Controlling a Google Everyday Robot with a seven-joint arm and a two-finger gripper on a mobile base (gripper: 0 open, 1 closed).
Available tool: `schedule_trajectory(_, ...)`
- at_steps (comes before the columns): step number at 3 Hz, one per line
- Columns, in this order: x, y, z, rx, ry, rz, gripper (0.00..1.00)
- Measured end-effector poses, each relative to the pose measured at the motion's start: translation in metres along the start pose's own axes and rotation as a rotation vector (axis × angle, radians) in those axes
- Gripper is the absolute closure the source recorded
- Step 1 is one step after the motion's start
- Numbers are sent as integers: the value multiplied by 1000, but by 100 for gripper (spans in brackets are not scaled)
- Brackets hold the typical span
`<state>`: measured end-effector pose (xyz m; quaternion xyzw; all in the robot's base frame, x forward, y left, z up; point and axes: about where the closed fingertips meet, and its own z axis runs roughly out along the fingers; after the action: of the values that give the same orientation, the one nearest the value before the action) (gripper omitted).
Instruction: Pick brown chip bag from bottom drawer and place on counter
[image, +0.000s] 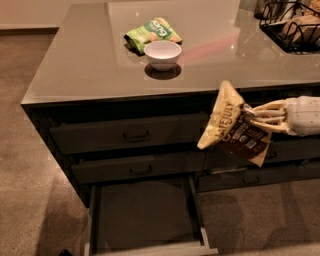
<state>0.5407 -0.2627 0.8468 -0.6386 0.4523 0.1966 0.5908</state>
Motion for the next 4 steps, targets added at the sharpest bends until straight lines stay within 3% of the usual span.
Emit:
schedule_trajectory(1,0,0,1,0,0,0,100)
schedule_trajectory(2,-29,-9,16,17,-95,-30,100)
schedule_trajectory(3,-81,-24,42,36,-176,-93,100)
schedule_trajectory(4,-130,-32,76,50,-143,-163,100)
